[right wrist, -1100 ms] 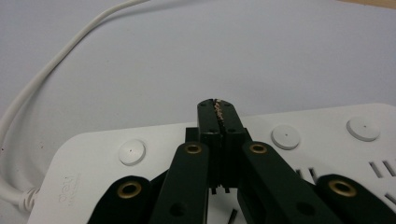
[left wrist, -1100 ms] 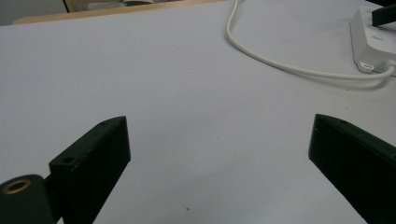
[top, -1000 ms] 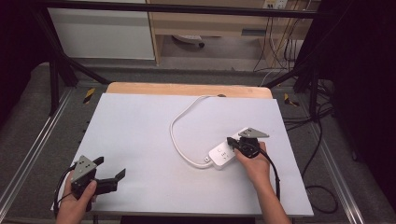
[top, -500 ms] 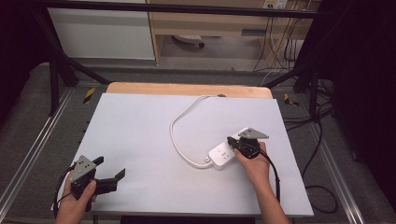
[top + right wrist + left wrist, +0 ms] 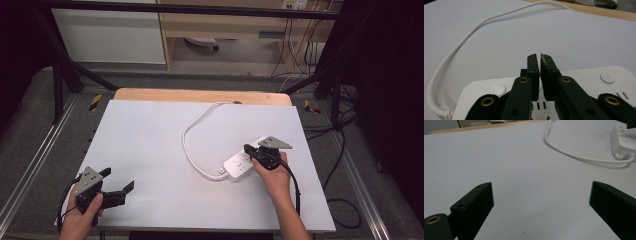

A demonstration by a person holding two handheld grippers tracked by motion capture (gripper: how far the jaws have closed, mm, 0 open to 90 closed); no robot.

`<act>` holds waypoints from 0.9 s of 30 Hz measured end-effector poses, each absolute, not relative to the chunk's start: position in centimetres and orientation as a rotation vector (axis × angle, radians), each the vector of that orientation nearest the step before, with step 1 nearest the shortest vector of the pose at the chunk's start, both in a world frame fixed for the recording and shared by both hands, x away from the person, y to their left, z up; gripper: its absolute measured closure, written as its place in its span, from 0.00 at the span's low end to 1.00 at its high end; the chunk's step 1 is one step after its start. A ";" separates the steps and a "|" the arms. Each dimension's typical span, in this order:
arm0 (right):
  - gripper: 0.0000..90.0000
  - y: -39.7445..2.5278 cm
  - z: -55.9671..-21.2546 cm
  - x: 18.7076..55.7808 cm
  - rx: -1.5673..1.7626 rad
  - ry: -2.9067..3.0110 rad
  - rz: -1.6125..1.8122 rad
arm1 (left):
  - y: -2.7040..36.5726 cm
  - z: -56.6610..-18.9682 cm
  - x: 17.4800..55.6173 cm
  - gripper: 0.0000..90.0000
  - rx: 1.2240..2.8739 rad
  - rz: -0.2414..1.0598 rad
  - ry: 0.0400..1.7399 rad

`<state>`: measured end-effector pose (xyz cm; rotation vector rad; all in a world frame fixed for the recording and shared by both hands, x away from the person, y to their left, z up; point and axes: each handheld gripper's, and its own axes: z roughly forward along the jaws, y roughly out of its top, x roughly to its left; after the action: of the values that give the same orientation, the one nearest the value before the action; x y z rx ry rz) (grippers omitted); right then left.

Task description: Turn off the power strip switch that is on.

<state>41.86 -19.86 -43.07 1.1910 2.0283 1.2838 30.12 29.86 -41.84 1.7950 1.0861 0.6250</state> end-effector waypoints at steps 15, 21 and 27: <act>0.79 -20.7 -42.0 41.4 1.221 1.984 1.343 | 29.9 -41.8 30.1 0.06 1.794 0.626 1.087; 0.67 -21.0 -41.7 41.3 1.245 1.965 1.352 | 29.9 -41.8 30.1 0.06 1.794 0.626 1.087; 0.54 -21.3 -41.2 41.2 1.263 1.962 1.351 | 29.9 -41.8 30.1 0.06 1.794 0.625 1.087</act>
<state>41.16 -21.26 -41.21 1.2632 1.9619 1.3513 30.13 29.88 -41.84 1.7943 1.0868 0.6247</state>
